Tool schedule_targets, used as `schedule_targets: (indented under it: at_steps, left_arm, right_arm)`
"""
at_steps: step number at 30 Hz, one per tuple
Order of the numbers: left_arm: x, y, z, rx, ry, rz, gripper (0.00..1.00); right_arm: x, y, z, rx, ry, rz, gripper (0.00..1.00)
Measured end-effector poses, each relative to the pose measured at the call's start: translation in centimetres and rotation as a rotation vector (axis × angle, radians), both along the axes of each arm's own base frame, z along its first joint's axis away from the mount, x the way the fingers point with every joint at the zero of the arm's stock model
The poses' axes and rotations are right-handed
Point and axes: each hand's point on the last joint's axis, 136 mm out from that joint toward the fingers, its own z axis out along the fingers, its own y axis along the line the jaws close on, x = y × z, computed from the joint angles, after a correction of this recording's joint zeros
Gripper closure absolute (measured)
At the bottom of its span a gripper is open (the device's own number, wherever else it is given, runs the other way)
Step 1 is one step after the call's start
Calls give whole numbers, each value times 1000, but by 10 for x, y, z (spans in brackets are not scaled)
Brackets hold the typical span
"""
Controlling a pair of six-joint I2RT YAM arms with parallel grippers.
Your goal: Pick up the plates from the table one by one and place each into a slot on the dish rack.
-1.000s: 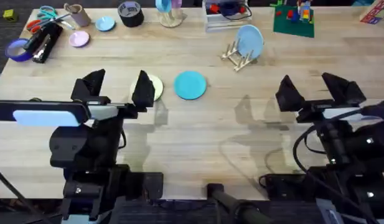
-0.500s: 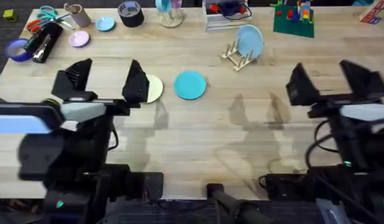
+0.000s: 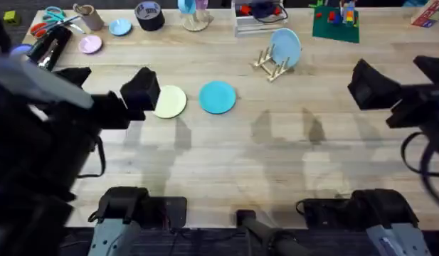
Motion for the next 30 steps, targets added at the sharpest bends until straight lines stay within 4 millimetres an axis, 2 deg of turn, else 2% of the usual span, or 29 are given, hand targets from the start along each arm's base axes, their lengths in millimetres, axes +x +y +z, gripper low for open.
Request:
schedule_targets:
  at_steps: [10, 21, 25, 30]
  left_arm:
    - [9, 0, -1, 0, 306, -1, 8]
    - [27, -8, -20, -25, 561, -39, 7]
    - [34, -10, -27, -32, 599, -47, 7]
    - [37, -11, -36, -36, 634, -50, 8]
  right_arm:
    - [18, 3, -3, 17, 328, 10, 9]
    - [43, 9, -19, 37, 684, 36, 7]
    - [54, 12, -24, 34, 732, 45, 7]
    - [56, 14, -27, 33, 744, 53, 7]
